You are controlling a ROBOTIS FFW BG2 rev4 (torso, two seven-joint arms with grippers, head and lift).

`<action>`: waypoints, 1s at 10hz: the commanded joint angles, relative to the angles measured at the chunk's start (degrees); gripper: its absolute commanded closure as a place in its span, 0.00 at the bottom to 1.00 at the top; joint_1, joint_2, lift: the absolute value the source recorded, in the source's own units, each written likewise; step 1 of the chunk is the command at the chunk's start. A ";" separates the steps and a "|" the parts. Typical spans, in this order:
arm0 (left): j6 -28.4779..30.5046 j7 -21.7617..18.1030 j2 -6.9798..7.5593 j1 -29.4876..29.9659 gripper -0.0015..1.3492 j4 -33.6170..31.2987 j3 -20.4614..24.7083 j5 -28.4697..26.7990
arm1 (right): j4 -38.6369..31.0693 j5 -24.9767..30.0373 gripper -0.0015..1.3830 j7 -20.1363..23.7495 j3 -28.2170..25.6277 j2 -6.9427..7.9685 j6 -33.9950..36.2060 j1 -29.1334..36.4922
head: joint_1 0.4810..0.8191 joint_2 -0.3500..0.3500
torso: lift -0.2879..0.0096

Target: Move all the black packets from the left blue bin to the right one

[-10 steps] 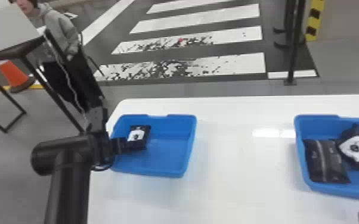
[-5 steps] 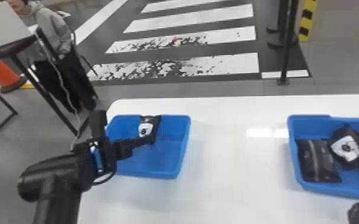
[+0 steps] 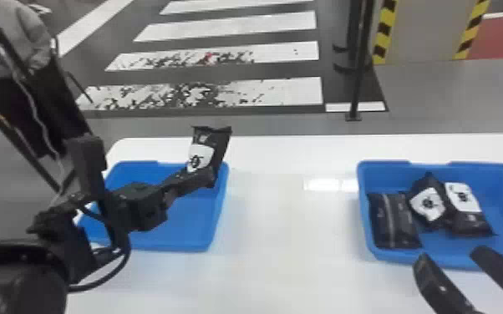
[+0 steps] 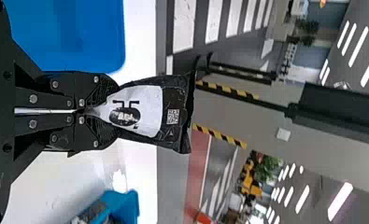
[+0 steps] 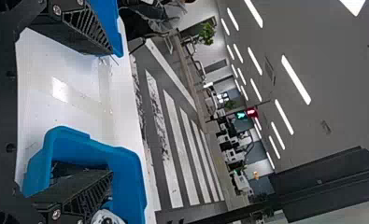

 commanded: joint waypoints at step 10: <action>1.78 -2.36 -1.16 -1.56 0.89 -2.54 -20.08 9.84 | 10.32 -7.43 0.08 0.19 9.06 -5.03 -0.52 -20.59 | 0.63 0.41 | 0.45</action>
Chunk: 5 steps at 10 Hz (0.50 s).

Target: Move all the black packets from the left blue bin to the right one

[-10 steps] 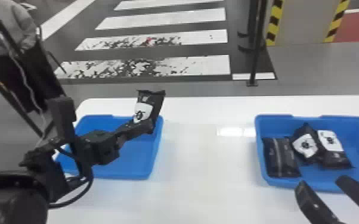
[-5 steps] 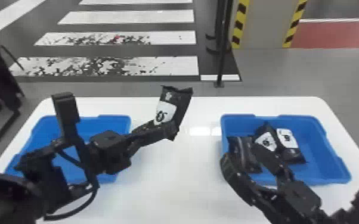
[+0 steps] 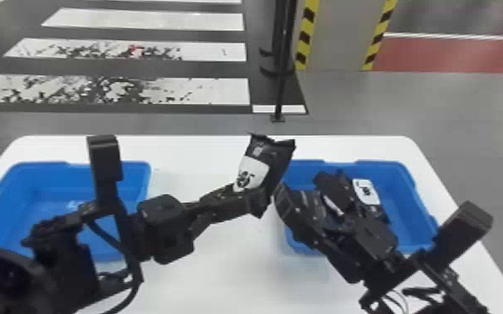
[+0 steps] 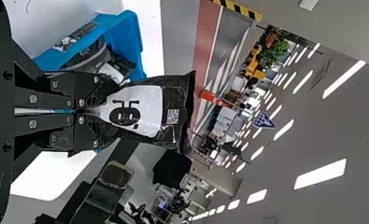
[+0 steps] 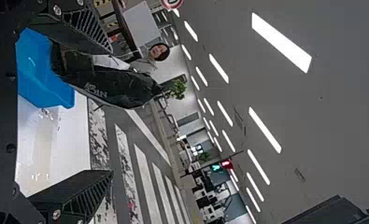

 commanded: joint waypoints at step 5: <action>1.77 -0.02 0.05 0.42 0.89 0.14 -2.78 2.55 | 2.70 -2.88 0.79 -1.24 0.00 -0.49 -0.89 -3.29 | 0.63 0.32 | 0.45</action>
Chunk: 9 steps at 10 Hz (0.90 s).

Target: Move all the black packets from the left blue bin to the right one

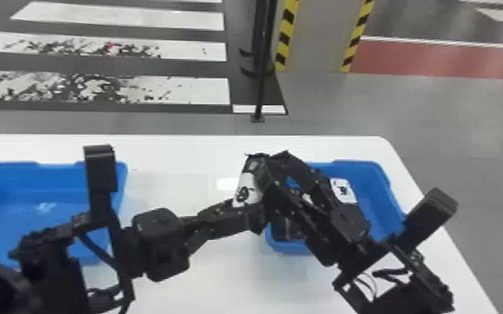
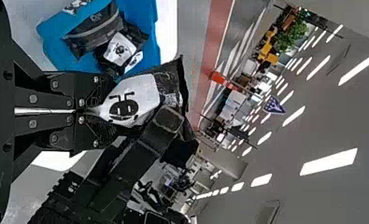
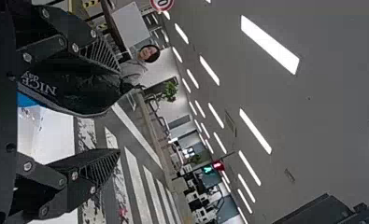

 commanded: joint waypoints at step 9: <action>-1.91 1.24 -1.72 4.03 0.13 0.72 5.59 2.62 | 2.70 -4.60 0.92 0.53 -1.42 0.07 -0.42 -1.56 | 0.63 0.38 | 0.45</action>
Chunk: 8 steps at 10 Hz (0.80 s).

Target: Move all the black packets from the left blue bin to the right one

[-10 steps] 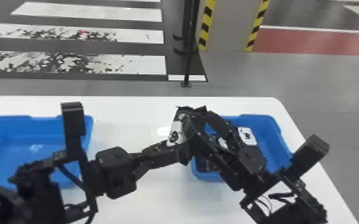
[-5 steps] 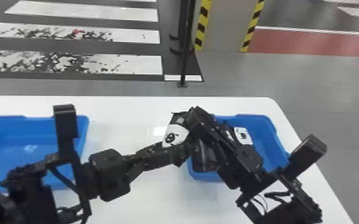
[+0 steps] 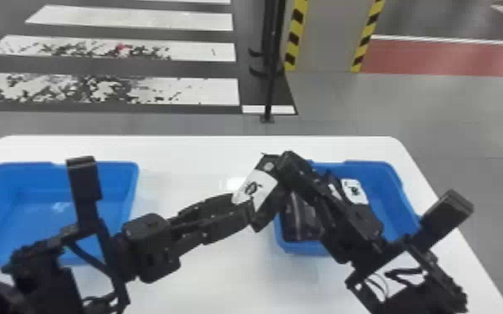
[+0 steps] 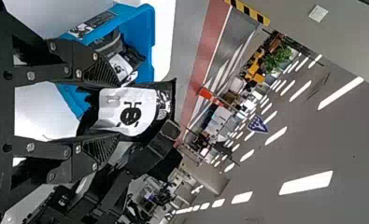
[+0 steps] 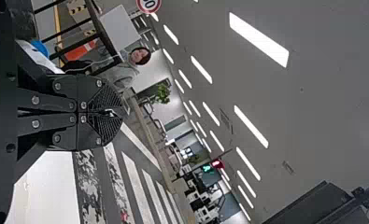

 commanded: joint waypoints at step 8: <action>-18.55 -1.24 -1.75 12.04 0.11 -2.81 11.92 5.96 | 24.60 7.24 0.92 0.00 -14.16 -3.34 4.93 -13.47 | 0.63 0.27 | 0.45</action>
